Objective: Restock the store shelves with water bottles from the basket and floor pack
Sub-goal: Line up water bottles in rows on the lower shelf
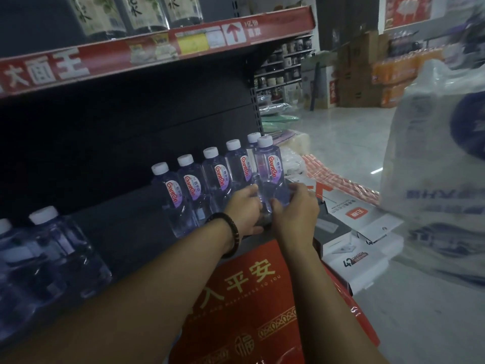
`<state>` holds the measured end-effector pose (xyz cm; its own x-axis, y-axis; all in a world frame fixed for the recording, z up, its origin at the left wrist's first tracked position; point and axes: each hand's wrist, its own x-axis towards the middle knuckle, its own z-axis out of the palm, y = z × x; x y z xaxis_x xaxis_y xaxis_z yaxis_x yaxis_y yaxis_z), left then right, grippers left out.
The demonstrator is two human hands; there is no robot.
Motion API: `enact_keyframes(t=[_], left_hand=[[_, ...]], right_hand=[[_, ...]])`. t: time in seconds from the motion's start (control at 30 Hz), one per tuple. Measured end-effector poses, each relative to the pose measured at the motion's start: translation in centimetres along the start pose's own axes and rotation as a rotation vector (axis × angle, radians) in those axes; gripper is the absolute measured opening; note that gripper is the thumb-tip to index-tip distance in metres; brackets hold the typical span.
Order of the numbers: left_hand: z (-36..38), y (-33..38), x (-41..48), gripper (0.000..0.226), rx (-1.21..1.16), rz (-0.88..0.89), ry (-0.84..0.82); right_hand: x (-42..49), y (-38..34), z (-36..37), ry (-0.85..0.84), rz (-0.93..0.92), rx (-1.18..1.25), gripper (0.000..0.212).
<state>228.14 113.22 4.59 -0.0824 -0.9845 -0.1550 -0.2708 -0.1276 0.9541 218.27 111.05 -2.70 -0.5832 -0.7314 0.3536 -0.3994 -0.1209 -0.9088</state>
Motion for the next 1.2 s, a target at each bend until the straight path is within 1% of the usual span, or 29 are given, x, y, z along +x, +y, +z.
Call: enact_keyframes(t=[0.07, 0.13, 0.17, 0.23, 0.27, 0.33, 0.4, 0.47, 0.57, 0.6, 0.67, 0.73, 0.8, 0.83, 0.9, 1.0, 1.07, 1.1, 1.13, 1.2], left_hand=[[-1.6, -0.8, -1.8, 0.045, 0.041, 0.029, 0.023], [-4.1, -2.0, -3.9, 0.037, 0.073, 0.035, 0.082], [-5.6, -2.6, -5.0, 0.033, 0.081, 0.035, 0.127], [-8.9, -4.1, -7.3, 0.026, 0.121, 0.031, 0.205], [-10.6, -4.9, -8.5, 0.024, 0.145, 0.027, 0.230], [-14.2, -6.7, -10.5, 0.020, 0.149, 0.015, 0.292], [-17.4, -8.5, -12.2, 0.018, 0.116, 0.052, 0.402], [-20.0, -10.1, -13.2, 0.017, 0.168, 0.114, 0.571], [-22.8, -11.5, -14.1, 0.011, 0.163, 0.204, 0.801], [-23.5, -11.7, -14.3, 0.012, 0.164, 0.210, 0.861], [-24.5, -12.2, -14.1, 0.023, 0.166, 0.193, 0.932], [-24.9, -12.4, -13.8, 0.037, 0.159, 0.188, 0.904], [-25.0, -12.6, -13.4, 0.048, 0.172, 0.186, 0.834], [-25.2, -12.8, -13.2, 0.049, 0.181, 0.187, 0.807], [-25.3, -13.1, -13.1, 0.043, 0.180, 0.216, 0.774], [-25.5, -13.5, -13.4, 0.039, 0.164, 0.230, 0.727], [-25.7, -13.7, -13.2, 0.044, 0.150, 0.225, 0.708], [-25.8, -13.9, -13.1, 0.047, 0.145, 0.218, 0.699], [-26.0, -13.9, -13.0, 0.050, 0.137, 0.214, 0.686], [-26.1, -13.9, -12.8, 0.055, 0.106, 0.205, 0.666]], right_hand=[[-0.8, -1.0, 0.0, 0.053, -0.039, 0.016, 0.042], [-2.1, -2.5, 0.3, 0.063, -0.079, 0.026, 0.031], [-2.7, -3.2, 0.7, 0.025, -0.102, 0.030, 0.022], [-4.3, -4.9, 1.4, -0.121, -0.142, 0.076, 0.009], [-5.2, -5.8, 2.0, -0.211, -0.145, 0.109, 0.006], [-7.5, -7.6, 3.5, -0.398, -0.093, 0.186, 0.008], [-10.2, -9.0, 5.6, -0.527, -0.065, 0.250, 0.016], [-12.9, -9.7, 8.0, -0.620, -0.056, 0.284, 0.017], [-16.3, -10.5, 10.9, -0.726, -0.057, 0.247, 0.006], [-17.2, -10.7, 11.7, -0.743, -0.058, 0.233, 0.004], [-18.4, -11.4, 12.9, -0.776, -0.077, 0.204, 0.010], [-19.0, -12.2, 13.6, -0.785, -0.116, 0.198, 0.016], [-18.8, -12.8, 14.3, -0.788, -0.131, 0.228, 0.022], [-18.6, -13.1, 14.6, -0.798, -0.140, 0.228, 0.027], [-18.5, -13.7, 15.0, -0.844, -0.148, 0.234, 0.033], [-18.5, -14.3, 15.4, -0.902, -0.133, 0.302, 0.033], [-18.6, -14.2, 14.9, -0.958, -0.192, 0.305, 0.039], [-18.7, -14.3, 14.7, -0.986, -0.213, 0.352, 0.038], [-18.7, -14.1, 15.2, -1.001, -0.200, 0.412, 0.036], [-18.9, -14.1, 15.5, -1.003, -0.167, 0.468, 0.039]])
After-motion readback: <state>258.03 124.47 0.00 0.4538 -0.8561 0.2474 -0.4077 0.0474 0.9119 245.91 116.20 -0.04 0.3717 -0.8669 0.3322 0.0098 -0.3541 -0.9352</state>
